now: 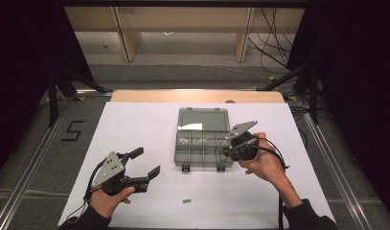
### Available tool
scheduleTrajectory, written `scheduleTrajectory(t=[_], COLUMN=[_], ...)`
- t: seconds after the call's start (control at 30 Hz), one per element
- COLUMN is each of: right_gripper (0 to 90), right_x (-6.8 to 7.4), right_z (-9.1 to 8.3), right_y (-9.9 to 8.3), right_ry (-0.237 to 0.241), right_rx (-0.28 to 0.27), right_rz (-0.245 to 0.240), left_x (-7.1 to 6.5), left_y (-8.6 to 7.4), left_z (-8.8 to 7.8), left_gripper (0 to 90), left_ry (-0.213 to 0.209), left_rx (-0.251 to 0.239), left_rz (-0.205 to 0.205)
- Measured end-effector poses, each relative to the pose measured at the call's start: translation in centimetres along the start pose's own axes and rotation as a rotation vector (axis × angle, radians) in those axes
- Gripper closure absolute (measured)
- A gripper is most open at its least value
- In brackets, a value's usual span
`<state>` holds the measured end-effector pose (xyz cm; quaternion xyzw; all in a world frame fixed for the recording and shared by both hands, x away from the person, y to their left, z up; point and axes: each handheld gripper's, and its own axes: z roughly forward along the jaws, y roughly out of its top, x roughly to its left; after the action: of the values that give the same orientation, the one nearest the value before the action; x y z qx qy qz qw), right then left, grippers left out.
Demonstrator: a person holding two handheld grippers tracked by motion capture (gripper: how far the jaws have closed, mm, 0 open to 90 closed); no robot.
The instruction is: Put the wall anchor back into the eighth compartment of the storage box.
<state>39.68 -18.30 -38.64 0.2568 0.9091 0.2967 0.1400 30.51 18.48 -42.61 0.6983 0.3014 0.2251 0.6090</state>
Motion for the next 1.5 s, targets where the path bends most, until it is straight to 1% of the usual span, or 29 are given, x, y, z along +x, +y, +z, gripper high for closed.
scheduleTrajectory(t=[0.1,0.17,0.2,0.27,0.3,0.33,0.4,0.43,0.5,0.53,0.57,0.63,0.7,0.8,0.87,0.93,1.0,1.03,1.07,1.1,1.17,1.2,1.23,1.27,1.33,1.37,1.43,1.47,1.5], right_gripper=[84.8,84.8,84.8,84.8,84.8,84.8,84.8,84.8,84.8,84.8,84.8,84.8,84.7,84.8,84.7,84.7,84.7,84.7,84.7,84.7,84.5,84.4,83.9,81.9,77.1,73.0,69.5,67.0,62.0], right_x=[-0.6,-0.9,-1.1,-1.3,-1.3,-1.3,-1.4,-1.4,-1.4,-1.4,-1.5,-1.5,-1.4,-1.5,-1.5,-1.6,-1.6,-1.7,-1.7,-1.7,-1.8,-1.8,-1.9,-2.0,-1.9,-2.0,-2.1,-2.1,-2.1], right_z=[0.2,0.5,0.6,1.0,1.0,1.1,1.4,1.5,1.8,1.9,2.1,2.3,2.5,2.9,3.2,3.4,3.6,3.7,3.8,3.9,4.2,4.3,4.4,4.5,4.4,4.4,4.3,4.3,3.9], right_y=[-0.4,-0.6,-0.8,-0.9,-1.0,-1.0,-1.0,-1.0,-1.1,-1.1,-1.1,-1.1,-1.0,-1.0,-1.0,-1.1,-1.1,-1.1,-1.2,-1.2,-1.4,-1.5,-1.6,-1.6,-1.7,-1.6,-1.6,-1.6,-1.5], right_ry=[-0.001,-0.013,-0.019,-0.019,-0.033,-0.021,-0.031,-0.035,-0.029,-0.027,-0.038,-0.043,-0.033,-0.032,-0.029,-0.04,-0.033,-0.038,-0.04,-0.035,-0.034,-0.031,-0.031,-0.031,-0.034,-0.037,-0.051,-0.062,-0.059], right_rx=[0.015,0.027,0.024,0.028,0.03,0.039,0.036,0.039,0.043,0.049,0.049,0.048,0.066,0.067,0.081,0.074,0.096,0.092,0.088,0.083,0.102,0.098,0.1,0.095,0.09,0.079,0.051,0.042,0.047], right_rz=[0.011,0.031,0.02,0.026,0.019,0.024,0.014,0.015,0.009,0.027,0.009,-0.004,0.007,-0.013,-0.002,-0.006,0.005,-0.006,-0.003,0.002,0.005,0.009,0.018,0.014,0.045,0.043,0.045,0.055,0.069], left_x=[0.0,0.0,0.0,0.0,0.0,0.0,0.0,0.0,0.0,0.0,0.0,0.0,0.0,0.0,0.0,0.0,0.0,0.0,0.0,0.0,0.0,0.0,0.0,0.0,0.0,0.0,0.0,0.0,0.0], left_y=[0.0,0.0,0.0,0.0,0.0,0.0,0.0,0.0,0.0,0.0,0.0,0.0,0.0,0.0,0.0,-0.1,0.0,0.0,0.0,0.0,0.0,0.0,0.0,0.0,0.0,0.0,0.0,0.0,0.0], left_z=[0.0,0.0,0.1,0.1,0.1,0.1,0.1,0.0,0.0,0.0,0.0,0.0,0.0,0.0,0.1,0.1,0.1,0.1,0.0,0.0,0.0,0.0,0.0,0.0,0.1,0.1,0.0,0.0,0.1], left_gripper=[16.4,16.4,16.4,16.4,16.4,16.4,16.4,16.4,16.3,16.4,16.4,16.4,16.4,16.4,16.4,16.4,16.4,16.4,16.4,16.4,16.4,16.4,16.4,16.3,16.4,16.4,16.4,16.4,16.4], left_ry=[0.0,0.0,-0.008,-0.008,-0.009,-0.009,-0.007,0.0,0.0,0.0,0.0,0.0,0.0,-0.003,-0.008,-0.009,-0.009,-0.009,0.0,-0.001,-0.001,-0.001,-0.001,-0.001,-0.009,-0.01,-0.002,-0.002,-0.01], left_rx=[0.001,0.0,-0.012,-0.011,-0.012,-0.012,-0.01,0.002,0.001,0.0,0.0,0.0,0.0,-0.005,-0.011,-0.012,-0.012,-0.012,0.001,0.0,0.001,0.0,0.0,0.0,-0.011,-0.011,0.0,0.0,-0.012], left_rz=[0.0,-0.001,-0.007,-0.005,-0.005,-0.005,-0.004,-0.001,-0.001,-0.001,-0.002,-0.002,-0.002,-0.003,-0.005,-0.005,-0.005,-0.005,-0.002,-0.002,-0.002,-0.002,-0.001,-0.002,-0.005,-0.005,-0.003,-0.002,-0.009])
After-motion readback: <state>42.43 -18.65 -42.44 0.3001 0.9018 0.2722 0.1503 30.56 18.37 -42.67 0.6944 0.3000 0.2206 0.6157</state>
